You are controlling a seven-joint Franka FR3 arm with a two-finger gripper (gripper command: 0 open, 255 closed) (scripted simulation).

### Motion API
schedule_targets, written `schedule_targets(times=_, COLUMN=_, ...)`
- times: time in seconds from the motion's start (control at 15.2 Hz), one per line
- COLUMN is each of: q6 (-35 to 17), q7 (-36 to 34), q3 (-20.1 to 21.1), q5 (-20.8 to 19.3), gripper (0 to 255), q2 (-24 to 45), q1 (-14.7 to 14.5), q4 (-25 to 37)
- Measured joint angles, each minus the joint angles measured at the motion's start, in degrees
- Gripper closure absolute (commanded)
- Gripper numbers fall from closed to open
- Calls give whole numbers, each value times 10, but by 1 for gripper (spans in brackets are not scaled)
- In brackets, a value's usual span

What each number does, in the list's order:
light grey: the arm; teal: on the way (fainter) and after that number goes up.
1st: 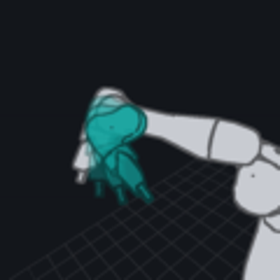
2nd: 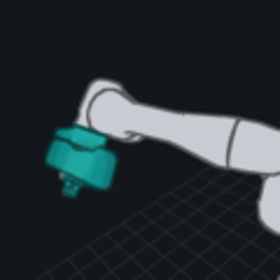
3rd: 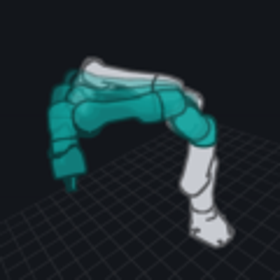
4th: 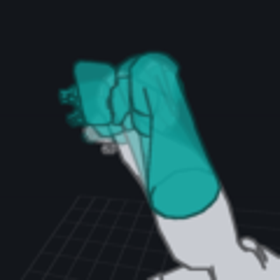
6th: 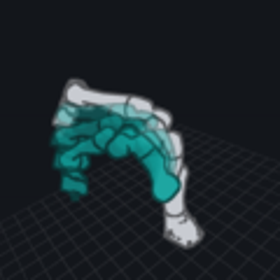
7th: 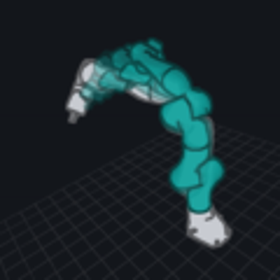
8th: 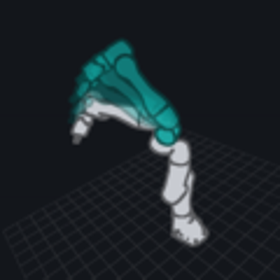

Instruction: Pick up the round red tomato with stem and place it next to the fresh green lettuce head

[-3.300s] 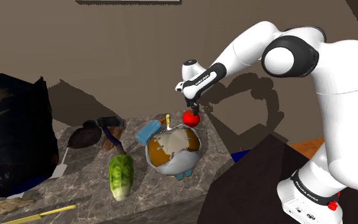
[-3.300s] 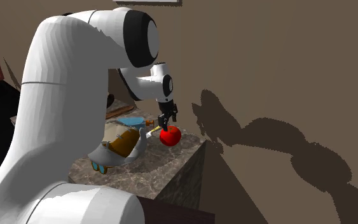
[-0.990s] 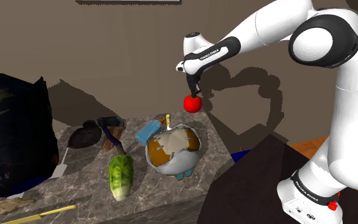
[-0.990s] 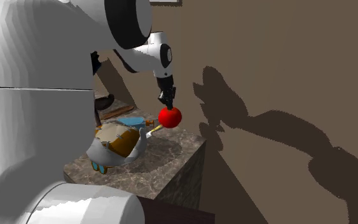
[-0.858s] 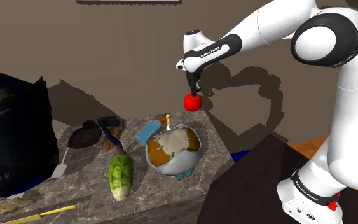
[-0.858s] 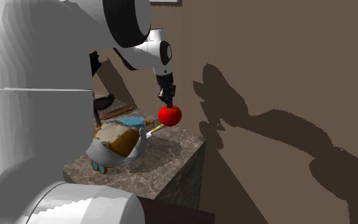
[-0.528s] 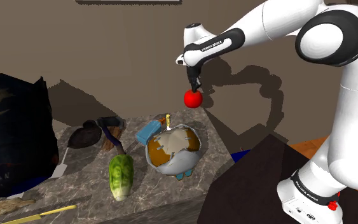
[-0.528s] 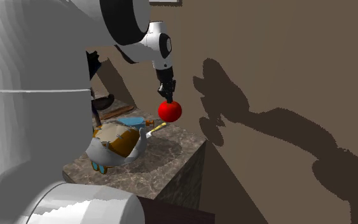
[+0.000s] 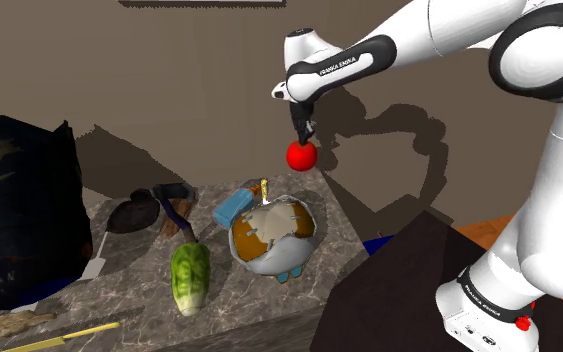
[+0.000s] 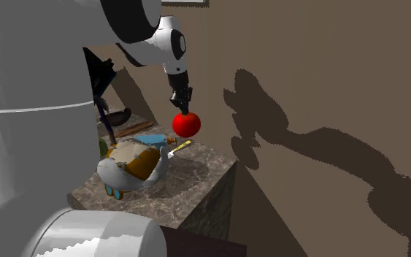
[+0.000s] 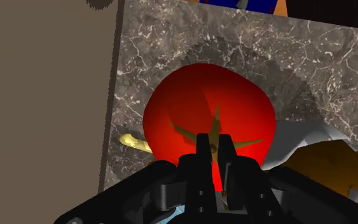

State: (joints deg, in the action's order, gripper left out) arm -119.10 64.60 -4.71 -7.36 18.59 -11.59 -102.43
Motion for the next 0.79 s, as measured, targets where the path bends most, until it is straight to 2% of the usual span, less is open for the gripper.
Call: schedule_targets(times=0.79, q6=-4, q7=-151, q3=53, q5=-11, gripper=255, q2=-74, q1=-93, q4=-98)
